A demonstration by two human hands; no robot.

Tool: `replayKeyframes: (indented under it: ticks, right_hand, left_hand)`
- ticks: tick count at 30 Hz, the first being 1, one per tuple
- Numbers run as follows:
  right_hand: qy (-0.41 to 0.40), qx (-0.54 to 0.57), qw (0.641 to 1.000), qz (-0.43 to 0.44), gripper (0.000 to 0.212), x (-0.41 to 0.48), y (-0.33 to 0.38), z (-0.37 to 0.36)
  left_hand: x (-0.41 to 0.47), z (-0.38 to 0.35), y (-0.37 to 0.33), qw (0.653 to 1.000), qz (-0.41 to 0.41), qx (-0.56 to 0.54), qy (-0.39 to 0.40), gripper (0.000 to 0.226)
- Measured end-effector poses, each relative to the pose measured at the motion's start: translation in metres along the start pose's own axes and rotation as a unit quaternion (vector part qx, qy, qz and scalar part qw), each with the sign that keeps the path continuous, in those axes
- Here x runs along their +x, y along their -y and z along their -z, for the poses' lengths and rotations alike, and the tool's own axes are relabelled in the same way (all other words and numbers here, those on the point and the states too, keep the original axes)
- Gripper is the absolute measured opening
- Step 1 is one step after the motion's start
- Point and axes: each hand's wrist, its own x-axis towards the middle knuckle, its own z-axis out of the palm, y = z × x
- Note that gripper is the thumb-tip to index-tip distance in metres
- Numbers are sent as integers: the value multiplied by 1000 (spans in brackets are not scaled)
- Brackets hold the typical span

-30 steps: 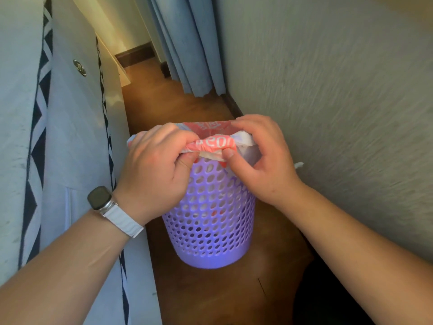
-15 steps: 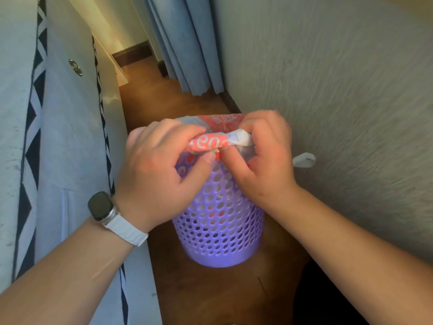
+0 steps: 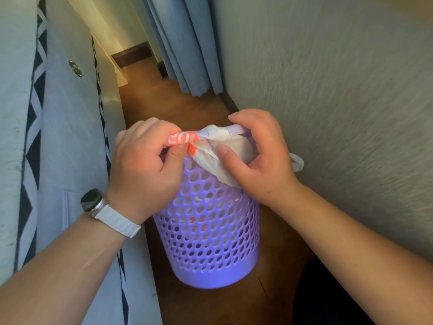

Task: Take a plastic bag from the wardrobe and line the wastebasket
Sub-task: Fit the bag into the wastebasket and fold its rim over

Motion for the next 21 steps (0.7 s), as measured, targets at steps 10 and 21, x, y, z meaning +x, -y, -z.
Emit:
replayKeyframes:
  ticks: [10, 21]
  right_hand:
    - [-23, -53, 998, -5, 25, 0, 1, 0]
    - [14, -13, 1000, -6, 24, -4, 6, -8]
  left_hand:
    - [-3, -3, -2, 999, -19, -15, 25, 24]
    - [-5, -6, -2, 998, -9, 40, 38, 22]
